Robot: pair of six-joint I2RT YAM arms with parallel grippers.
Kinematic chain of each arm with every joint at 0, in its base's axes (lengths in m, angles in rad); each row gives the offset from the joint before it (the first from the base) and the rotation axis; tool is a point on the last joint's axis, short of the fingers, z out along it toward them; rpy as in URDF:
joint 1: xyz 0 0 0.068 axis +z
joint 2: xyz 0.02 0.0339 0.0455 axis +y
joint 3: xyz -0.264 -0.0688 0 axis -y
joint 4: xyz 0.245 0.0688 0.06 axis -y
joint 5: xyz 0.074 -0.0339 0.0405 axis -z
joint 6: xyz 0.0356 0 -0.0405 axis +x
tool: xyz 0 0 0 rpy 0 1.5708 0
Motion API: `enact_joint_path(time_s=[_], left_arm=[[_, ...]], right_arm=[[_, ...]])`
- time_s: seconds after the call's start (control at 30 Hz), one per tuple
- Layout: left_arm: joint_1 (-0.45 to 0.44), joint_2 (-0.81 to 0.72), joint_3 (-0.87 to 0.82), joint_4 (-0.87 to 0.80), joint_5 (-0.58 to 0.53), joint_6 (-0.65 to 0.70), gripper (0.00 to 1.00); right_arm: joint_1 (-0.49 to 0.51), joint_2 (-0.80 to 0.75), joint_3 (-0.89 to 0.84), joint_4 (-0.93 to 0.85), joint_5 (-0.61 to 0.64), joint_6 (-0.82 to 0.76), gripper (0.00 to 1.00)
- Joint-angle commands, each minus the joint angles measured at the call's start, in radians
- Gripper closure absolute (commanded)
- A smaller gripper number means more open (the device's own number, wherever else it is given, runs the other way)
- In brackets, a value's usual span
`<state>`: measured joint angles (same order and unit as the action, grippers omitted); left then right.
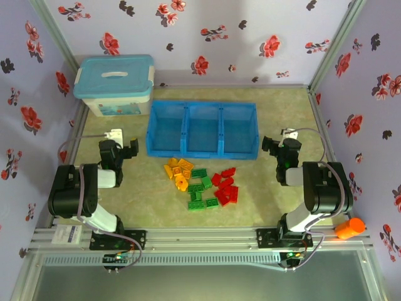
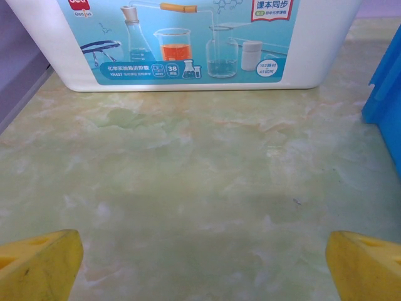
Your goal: Sort the legos into containers by color
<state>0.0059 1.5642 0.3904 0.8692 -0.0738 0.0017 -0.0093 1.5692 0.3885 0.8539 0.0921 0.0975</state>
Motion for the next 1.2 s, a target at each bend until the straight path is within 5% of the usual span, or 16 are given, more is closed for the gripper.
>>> enact_joint_path(time_s=[0.0, 0.13, 0.2, 0.33, 0.47, 0.5, 0.57, 0.63, 0.77, 1.0, 1.17], left_arm=[[0.003, -0.021, 0.013, -0.001, 0.008, -0.01, 0.0], [0.001, -0.02, 0.013, -0.001, -0.006, -0.008, 0.0], [-0.049, -0.059, 0.02, -0.031, -0.182, -0.012, 0.0], [-0.144, -0.227, 0.169, -0.401, -0.447, -0.042, 0.0], [-0.119, -0.335, 0.361, -0.828, -0.432, -0.402, 0.0], [-0.097, -0.347, 0.392, -0.899, -0.347, -0.466, 0.0], [-0.088, -0.36, 0.426, -0.965, -0.158, -0.507, 0.0], [-0.125, -0.378, 0.444, -1.014, -0.07, -0.521, 0.0], [-0.311, -0.422, 0.487, -1.162, -0.142, -0.471, 0.0], [-0.581, -0.5, 0.475, -1.361, -0.235, -0.527, 0.03], [-0.69, -0.594, 0.401, -1.444, -0.247, -0.594, 0.06]], right_arm=[[0.002, -0.007, 0.009, 0.017, -0.011, -0.006, 0.01], [0.002, -0.007, 0.013, 0.012, -0.011, -0.007, 0.01], [0.003, -0.037, 0.015, 0.009, -0.023, -0.012, 0.01], [0.039, -0.324, 0.131, -0.421, -0.066, -0.045, 0.01], [0.069, -0.526, 0.219, -0.673, -0.029, 0.133, 0.01], [0.068, -0.558, 0.264, -0.922, 0.039, 0.258, 0.01], [0.046, -0.579, 0.246, -1.032, 0.204, 0.505, 0.01], [0.023, -0.596, 0.246, -1.054, 0.018, 0.481, 0.01], [0.112, -0.683, 0.283, -1.192, 0.089, 0.506, 0.01], [0.202, -0.689, 0.408, -1.471, 0.036, 0.452, 0.01], [0.323, -0.766, 0.388, -1.532, 0.038, 0.469, 0.01]])
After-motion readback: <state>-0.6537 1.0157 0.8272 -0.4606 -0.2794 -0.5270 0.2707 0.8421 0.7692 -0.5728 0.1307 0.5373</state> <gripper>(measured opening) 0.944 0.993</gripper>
